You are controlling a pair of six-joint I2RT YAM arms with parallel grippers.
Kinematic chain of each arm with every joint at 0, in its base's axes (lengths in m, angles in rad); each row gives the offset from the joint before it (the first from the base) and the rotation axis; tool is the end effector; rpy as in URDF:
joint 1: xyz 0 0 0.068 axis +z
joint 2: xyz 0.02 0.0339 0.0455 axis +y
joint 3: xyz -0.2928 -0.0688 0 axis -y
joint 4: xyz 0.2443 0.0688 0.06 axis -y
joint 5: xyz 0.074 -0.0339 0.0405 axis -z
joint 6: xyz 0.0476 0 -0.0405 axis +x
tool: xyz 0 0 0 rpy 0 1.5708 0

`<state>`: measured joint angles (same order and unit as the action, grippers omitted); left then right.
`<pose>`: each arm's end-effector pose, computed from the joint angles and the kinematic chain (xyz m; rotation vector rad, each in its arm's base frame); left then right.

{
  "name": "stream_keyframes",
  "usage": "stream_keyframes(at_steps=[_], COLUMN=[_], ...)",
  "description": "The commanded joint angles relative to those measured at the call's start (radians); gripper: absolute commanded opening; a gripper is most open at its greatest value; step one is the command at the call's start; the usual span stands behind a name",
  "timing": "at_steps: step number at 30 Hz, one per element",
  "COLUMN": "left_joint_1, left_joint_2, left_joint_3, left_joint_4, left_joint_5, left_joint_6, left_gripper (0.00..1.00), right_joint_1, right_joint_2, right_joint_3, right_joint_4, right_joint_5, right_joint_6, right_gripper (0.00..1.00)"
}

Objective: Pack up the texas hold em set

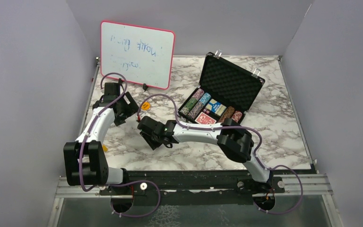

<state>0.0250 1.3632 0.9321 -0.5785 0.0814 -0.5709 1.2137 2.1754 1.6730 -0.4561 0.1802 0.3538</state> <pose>0.2713 0.0029 0.2496 -0.7358 2.5002 -0.3047 0.1824 0.4644 0.1905 -0.9987 2.3529 0.4066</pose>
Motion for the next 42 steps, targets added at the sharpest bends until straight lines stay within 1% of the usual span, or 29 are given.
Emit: stream_keyframes(at_steps=[1,6,11,15,20,22,26,29,32,38,42], left_joint_1=[0.014,0.016,0.016,0.016,0.016,0.016,0.016,0.016,0.016,0.012,0.011], left_joint_2=[-0.014,-0.011,-0.007,-0.006,-0.005,-0.005,-0.003,0.006,0.016,0.051,0.082], left_joint_3=[-0.022,-0.023,-0.018,-0.015,-0.016,-0.015,-0.002,0.003,0.004,0.015,0.031], left_joint_4=[-0.011,-0.012,-0.010,-0.010,0.006,0.008,0.008,0.017,0.032,0.063,0.064], left_joint_5=[-0.014,-0.012,-0.012,-0.006,0.032,0.037,0.038,0.063,0.103,0.178,0.238], left_joint_6=[-0.019,-0.015,-0.014,-0.009,-0.001,0.009,0.022,0.027,0.033,0.043,0.040], left_gripper=[0.88,0.88,0.88,0.88,0.87,0.86,0.85,0.85,0.84,0.81,0.79], right_joint_1=[0.007,0.007,0.007,0.007,-0.013,-0.048,-0.126,-0.186,-0.254,-0.388,-0.454], right_joint_2=[0.041,0.049,0.043,-0.007,-0.111,-0.159,-0.284,-0.362,-0.429,-0.525,-0.549], right_joint_3=[0.041,0.048,0.056,0.044,-0.013,-0.063,-0.207,-0.280,-0.343,-0.450,-0.491], right_joint_4=[-0.022,-0.023,-0.033,-0.039,-0.059,-0.070,-0.035,-0.047,-0.068,-0.102,-0.115], right_joint_5=[0.018,0.017,0.031,0.094,0.223,0.266,0.307,0.380,0.411,0.433,0.405], right_joint_6=[-0.027,-0.029,-0.015,0.017,0.109,0.165,0.243,0.298,0.361,0.482,0.537], right_gripper=[0.42,0.33,0.26,0.25,0.25,0.25,0.25,0.25,0.25,0.26,0.26])
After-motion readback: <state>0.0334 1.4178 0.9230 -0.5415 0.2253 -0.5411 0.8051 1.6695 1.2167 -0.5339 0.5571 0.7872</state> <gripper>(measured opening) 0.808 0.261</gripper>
